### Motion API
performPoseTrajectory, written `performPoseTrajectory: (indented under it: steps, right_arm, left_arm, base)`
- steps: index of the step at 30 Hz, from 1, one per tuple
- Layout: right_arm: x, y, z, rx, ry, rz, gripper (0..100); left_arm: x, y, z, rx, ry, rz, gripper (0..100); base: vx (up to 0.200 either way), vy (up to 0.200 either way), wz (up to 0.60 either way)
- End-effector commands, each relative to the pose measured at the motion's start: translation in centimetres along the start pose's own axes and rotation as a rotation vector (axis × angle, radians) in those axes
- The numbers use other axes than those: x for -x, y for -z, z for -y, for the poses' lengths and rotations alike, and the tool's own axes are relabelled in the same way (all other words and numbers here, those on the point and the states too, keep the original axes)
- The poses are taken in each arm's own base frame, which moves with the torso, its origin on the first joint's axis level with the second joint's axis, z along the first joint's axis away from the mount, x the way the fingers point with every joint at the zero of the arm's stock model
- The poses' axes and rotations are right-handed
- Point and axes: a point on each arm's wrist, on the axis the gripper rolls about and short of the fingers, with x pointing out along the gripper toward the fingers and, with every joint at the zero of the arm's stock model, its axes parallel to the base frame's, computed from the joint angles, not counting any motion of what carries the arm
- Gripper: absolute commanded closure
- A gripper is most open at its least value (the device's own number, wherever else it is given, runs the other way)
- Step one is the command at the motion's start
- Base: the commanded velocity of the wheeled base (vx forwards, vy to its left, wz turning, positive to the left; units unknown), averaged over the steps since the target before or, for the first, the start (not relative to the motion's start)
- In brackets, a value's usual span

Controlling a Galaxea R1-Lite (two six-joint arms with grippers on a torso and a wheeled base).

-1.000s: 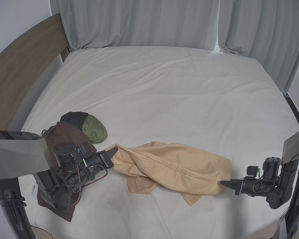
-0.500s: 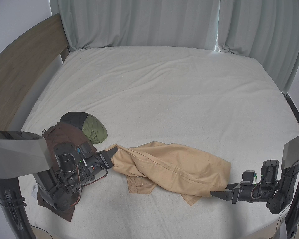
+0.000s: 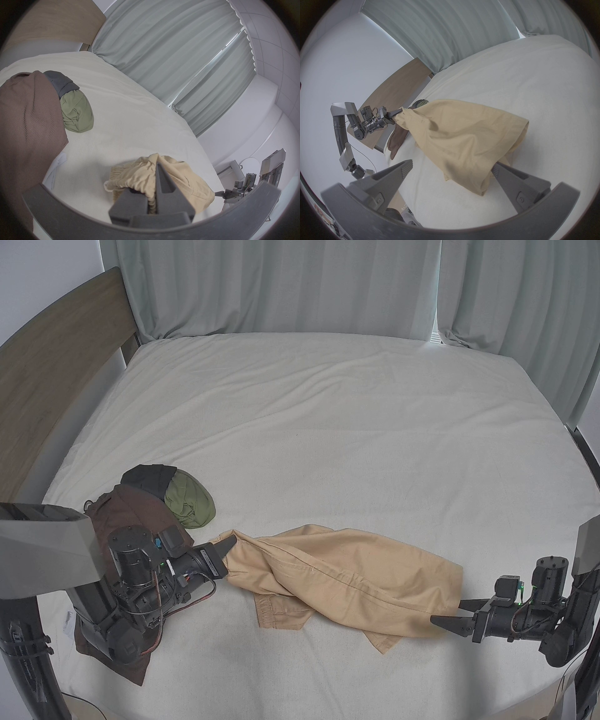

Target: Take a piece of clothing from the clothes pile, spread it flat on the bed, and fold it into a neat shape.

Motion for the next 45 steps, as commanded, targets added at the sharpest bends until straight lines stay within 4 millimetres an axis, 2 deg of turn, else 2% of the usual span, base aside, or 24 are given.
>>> performPoseTrajectory:
  steps: [1, 12, 24, 35, 36, 45]
  right_arm:
    - [0.3, 0.0, 0.2, -0.009, 0.011, 0.004, 0]
    - [-0.2, 0.3, -0.8, -0.008, -0.037, -0.025, 0]
    - [-2.2, 2.7, -1.1, -0.034, -0.086, -0.157, 0]
    - [-2.4, 1.5, -1.1, 0.0, -0.091, -0.099, 0]
    - [-2.4, 1.5, -1.1, 0.001, -0.092, -0.098, 100]
    - [-2.3, 1.4, -1.0, -0.001, -0.085, -0.096, 100]
  left_arm:
    - [0.0, 0.1, 0.0, 0.0, 0.002, -0.004, 100]
    - [-0.1, 0.2, 0.1, 0.0, 0.003, -0.008, 100]
    - [-0.1, 0.1, 0.1, 0.0, 0.004, -0.003, 100]
    - [-0.1, 0.1, 0.2, -0.001, 0.006, -0.003, 100]
    - [-0.1, 0.1, 0.2, -0.001, 0.004, -0.002, 100]
    - [-0.1, 0.0, 0.1, -0.001, 0.005, -0.001, 100]
  base:
    - [0.0, 0.0, 0.0]
    - [0.0, 0.0, 0.0]
    - [0.0, 0.0, 0.0]
    - [0.0, 0.0, 0.0]
    - [0.0, 0.0, 0.0]
    - [0.0, 0.0, 0.0]
